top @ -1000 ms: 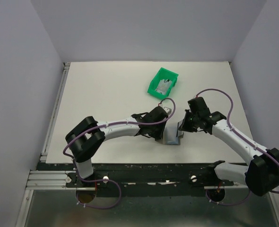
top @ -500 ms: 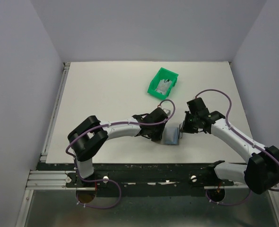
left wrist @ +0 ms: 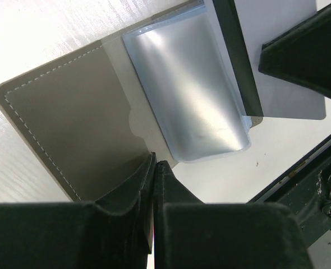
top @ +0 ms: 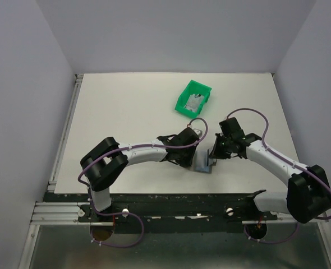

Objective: Put the credit cards into the card holder
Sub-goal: Turn over the card holder at the center of the board.

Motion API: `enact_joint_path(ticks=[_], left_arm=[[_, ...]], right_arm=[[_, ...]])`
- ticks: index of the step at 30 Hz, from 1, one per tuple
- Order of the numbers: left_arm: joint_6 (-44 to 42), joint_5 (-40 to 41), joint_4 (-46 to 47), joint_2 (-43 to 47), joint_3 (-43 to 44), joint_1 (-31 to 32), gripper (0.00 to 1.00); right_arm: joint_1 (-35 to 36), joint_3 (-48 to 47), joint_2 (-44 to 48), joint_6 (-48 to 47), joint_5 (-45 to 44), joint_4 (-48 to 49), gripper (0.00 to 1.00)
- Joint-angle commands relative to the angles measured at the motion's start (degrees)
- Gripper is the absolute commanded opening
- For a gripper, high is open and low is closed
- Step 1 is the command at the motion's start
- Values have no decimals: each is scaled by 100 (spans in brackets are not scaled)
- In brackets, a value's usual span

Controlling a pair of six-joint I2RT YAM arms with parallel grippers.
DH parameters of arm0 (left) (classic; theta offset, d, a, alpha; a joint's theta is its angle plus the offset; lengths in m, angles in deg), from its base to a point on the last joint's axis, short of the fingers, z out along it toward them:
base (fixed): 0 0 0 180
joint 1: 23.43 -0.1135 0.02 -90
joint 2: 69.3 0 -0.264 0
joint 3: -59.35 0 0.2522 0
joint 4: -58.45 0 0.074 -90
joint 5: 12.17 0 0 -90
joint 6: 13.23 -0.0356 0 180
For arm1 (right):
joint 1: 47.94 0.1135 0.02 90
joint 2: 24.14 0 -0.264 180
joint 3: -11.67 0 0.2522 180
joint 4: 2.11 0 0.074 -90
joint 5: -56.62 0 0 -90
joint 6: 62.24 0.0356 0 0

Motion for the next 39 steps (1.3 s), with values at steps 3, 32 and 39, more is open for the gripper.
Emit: enact_joint_path(ticks=[3,32,39], left_arm=[[52,-103,79,-60,-57,-8,13],[298,-208,395,458,-558,-8,2],[316,-121,299,836,-620,-8,0]], right_arm=[[-19,71,-158,-33,258,341,0],[-28,888,-721,1084,1717,2898,1],[-19,985,-774,1198,2078,3434,0]])
